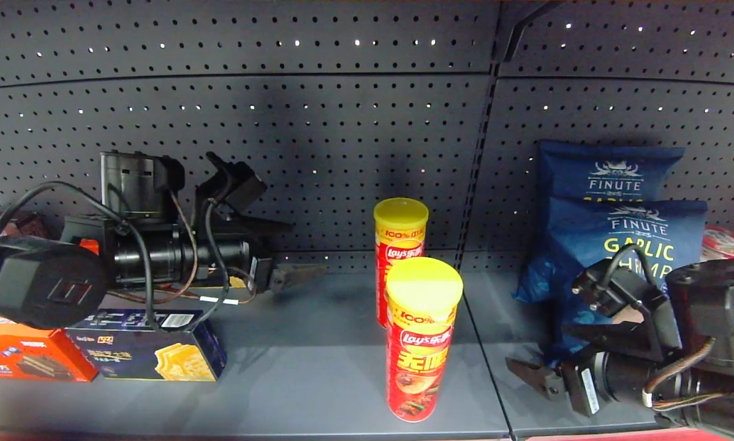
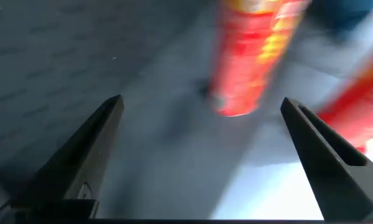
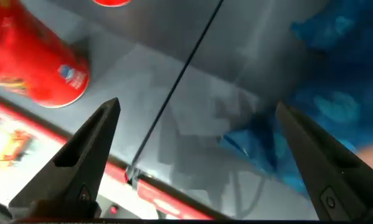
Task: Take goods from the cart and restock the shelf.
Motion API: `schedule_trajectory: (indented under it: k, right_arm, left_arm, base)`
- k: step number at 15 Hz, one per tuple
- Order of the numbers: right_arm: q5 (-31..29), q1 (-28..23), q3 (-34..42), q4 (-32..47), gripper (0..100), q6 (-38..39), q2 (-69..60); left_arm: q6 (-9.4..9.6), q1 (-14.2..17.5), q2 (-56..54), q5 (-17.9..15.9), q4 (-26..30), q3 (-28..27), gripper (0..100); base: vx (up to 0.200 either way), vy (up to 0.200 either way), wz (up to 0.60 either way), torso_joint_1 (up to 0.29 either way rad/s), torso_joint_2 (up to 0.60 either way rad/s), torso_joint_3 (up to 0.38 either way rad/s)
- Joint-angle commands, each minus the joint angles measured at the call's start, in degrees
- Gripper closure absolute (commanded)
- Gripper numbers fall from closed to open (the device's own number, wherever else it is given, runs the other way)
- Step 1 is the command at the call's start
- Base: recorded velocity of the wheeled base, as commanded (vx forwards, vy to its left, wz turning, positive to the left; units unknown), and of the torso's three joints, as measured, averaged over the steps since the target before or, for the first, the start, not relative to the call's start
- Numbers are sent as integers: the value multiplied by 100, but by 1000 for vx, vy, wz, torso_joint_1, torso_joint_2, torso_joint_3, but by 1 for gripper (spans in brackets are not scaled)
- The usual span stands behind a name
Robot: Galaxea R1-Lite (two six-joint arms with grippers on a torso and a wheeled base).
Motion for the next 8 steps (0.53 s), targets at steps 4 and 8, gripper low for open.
schedule_trajectory:
  k: [4, 8]
  right_arm:
    - [-47, 319, 69, -40, 0, 214, 425]
    - [-73, 741, -10, -67, 0, 250, 583]
  left_arm:
    - [346, 4, -842, 638, 19, 946, 0]
    - [337, 241, -1018, 717, 28, 1025, 0]
  base:
    - [0, 0, 0, 0, 0, 0]
    - [0, 0, 0, 0, 0, 0]
